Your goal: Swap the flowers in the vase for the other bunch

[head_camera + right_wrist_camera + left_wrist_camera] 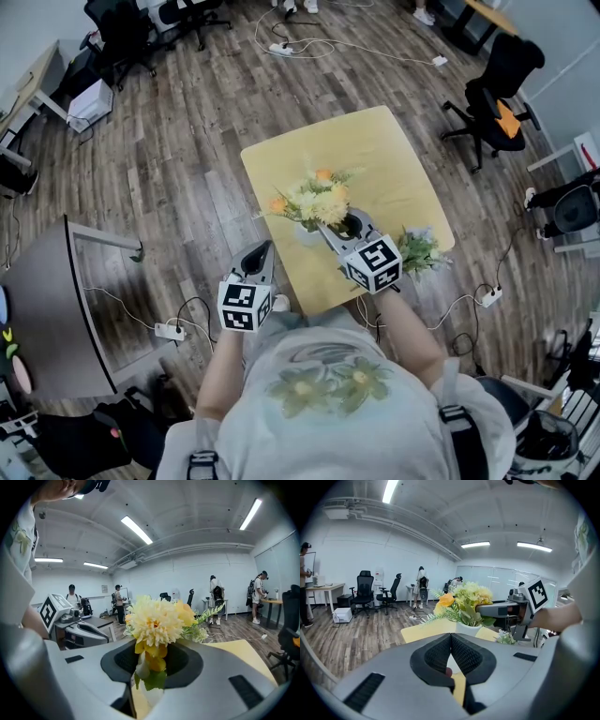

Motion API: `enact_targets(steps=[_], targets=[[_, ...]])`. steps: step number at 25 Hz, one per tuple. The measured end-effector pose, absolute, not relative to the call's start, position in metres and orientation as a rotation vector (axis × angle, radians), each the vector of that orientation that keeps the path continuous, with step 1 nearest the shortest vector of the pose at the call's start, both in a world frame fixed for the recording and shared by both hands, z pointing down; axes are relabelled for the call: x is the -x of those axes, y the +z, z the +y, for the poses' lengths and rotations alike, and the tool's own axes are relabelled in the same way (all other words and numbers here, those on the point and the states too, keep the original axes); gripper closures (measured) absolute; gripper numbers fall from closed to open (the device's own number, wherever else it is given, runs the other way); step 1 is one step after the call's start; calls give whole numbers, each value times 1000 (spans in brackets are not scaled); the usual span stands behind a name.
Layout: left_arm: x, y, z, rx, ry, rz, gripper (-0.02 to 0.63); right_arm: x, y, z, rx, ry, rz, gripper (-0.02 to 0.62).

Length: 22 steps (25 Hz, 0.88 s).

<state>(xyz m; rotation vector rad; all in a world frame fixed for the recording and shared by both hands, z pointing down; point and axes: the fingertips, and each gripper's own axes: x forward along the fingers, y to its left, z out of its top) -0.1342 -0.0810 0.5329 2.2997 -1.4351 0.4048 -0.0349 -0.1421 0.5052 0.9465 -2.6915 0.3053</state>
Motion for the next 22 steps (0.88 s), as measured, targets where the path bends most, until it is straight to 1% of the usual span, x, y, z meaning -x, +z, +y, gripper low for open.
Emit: enact_targets(steps=[14,15,17,18,22], targets=[[135,537,-71,-2304,398,-1424,591,42,516,-132,-939,236,-2628,476],[135,537,-71,-2305,397,-1423,591,43,516,-131,-932,229,-2619,464],[135,536,-70,-2306,396,-1424,591,46,516,-129,-921,226,-2606,404],[136,536,-71,-2306,395,-1425,591,47,515,-128,-917,222,-2599,391],[136,535,-71,-2305,395,-1426,591,47,513,-124,-928,199,-2539,379]])
